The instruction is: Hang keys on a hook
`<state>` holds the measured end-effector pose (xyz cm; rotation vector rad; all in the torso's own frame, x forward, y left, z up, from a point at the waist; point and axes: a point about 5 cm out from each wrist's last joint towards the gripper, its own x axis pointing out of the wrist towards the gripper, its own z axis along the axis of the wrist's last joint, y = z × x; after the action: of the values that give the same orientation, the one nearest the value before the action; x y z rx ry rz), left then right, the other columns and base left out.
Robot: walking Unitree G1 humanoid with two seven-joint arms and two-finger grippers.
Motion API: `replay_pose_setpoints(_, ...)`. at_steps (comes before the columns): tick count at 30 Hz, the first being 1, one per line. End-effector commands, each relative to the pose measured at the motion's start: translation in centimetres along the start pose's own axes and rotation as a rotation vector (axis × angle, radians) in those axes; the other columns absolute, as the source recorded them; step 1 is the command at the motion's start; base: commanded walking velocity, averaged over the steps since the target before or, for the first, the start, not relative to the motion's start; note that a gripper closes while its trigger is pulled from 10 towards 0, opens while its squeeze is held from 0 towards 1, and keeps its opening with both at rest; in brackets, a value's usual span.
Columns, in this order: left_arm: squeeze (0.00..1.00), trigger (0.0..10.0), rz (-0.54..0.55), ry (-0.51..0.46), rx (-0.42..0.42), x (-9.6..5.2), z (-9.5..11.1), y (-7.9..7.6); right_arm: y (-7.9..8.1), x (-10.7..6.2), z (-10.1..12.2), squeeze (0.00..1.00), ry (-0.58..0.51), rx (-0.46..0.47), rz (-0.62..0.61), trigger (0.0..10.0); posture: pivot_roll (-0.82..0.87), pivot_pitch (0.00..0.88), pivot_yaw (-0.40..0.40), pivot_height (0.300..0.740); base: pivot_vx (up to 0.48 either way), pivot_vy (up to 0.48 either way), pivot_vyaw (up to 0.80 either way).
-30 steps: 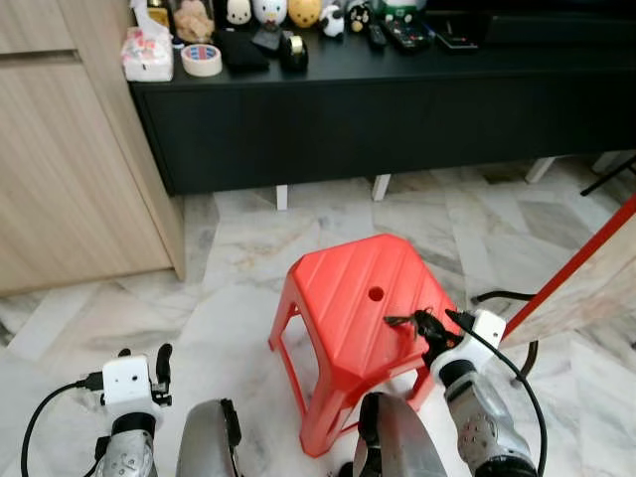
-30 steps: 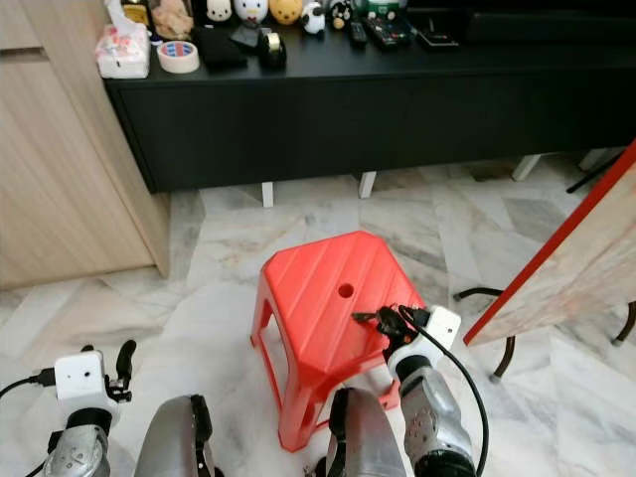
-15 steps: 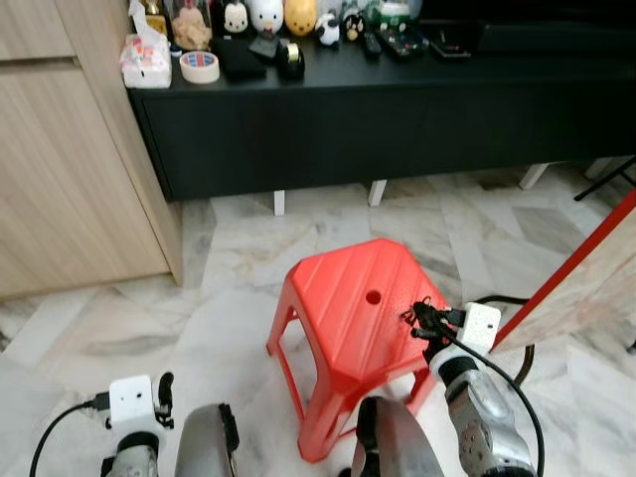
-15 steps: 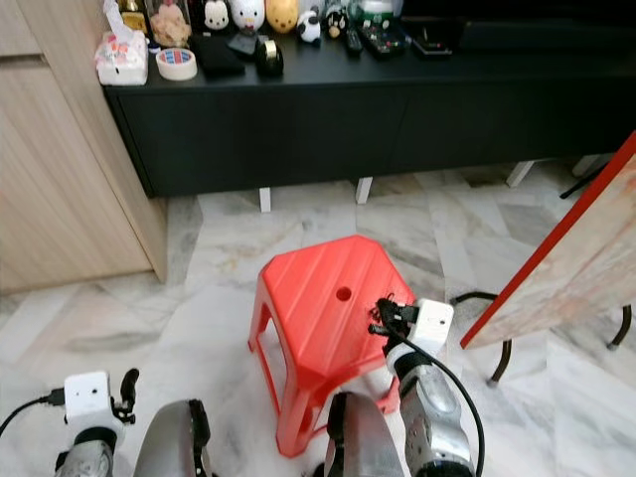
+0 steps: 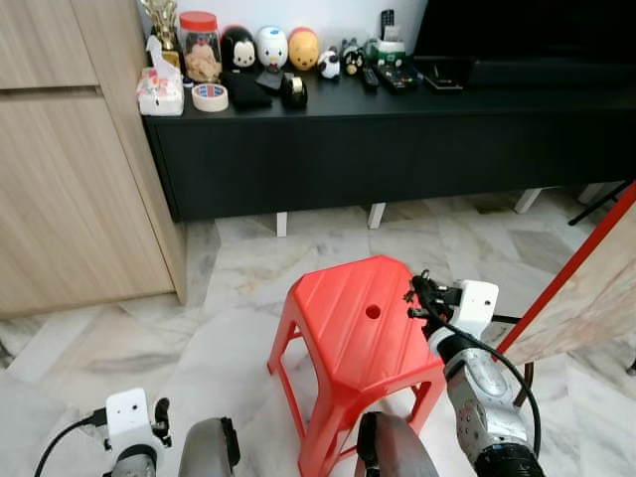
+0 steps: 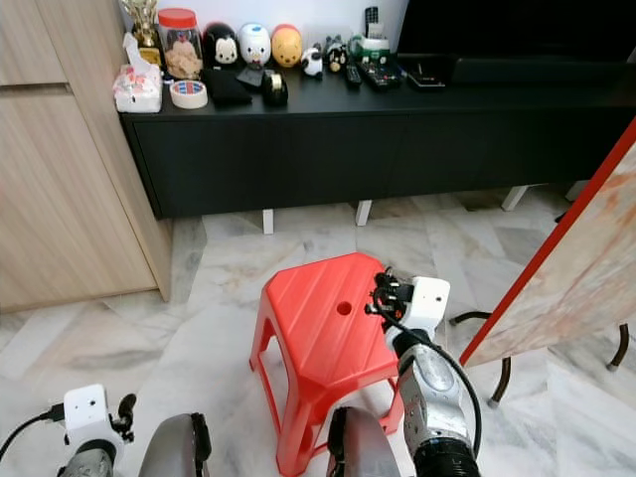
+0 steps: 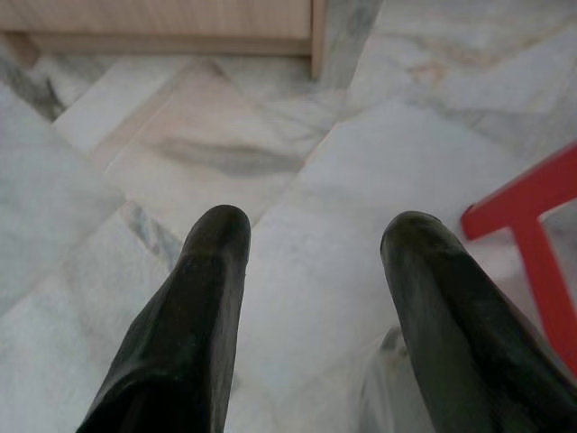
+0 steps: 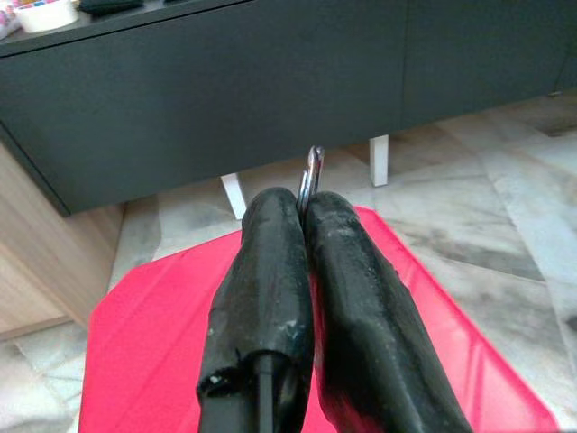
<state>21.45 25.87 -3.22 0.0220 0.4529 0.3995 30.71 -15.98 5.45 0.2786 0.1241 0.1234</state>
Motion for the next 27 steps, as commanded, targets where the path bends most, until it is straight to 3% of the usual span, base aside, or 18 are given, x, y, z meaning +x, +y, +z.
replay_pose_setpoints(1, 0.0, 10.0, -0.014, 0.013, -0.015, 0.1, 0.0, -0.6, -0.6, 0.4, 1.2, 0.0, -0.041, -0.018, -0.017, 10.0, 0.05, 0.0, -0.127, 0.65, 0.0, 0.0, 0.0)
replay_pose_setpoints(13, 0.0, 10.0, -0.023, 0.036, -0.017, 0.3, -0.1, -1.1, -1.0, 0.6, 1.4, 0.0, -0.054, -0.025, -0.029, 10.0, 0.06, 0.0, -0.123, 0.735, 0.0, 0.0, 0.0)
replay_pose_setpoints(27, 0.0, 10.0, -0.033, 0.14, -0.011, -0.7, -2.3, -1.4, -1.9, -0.1, -0.3, 0.0, -0.008, 0.007, -0.091, 10.0, 0.09, 0.0, -0.114, 0.74, 0.0, 0.0, 0.0)
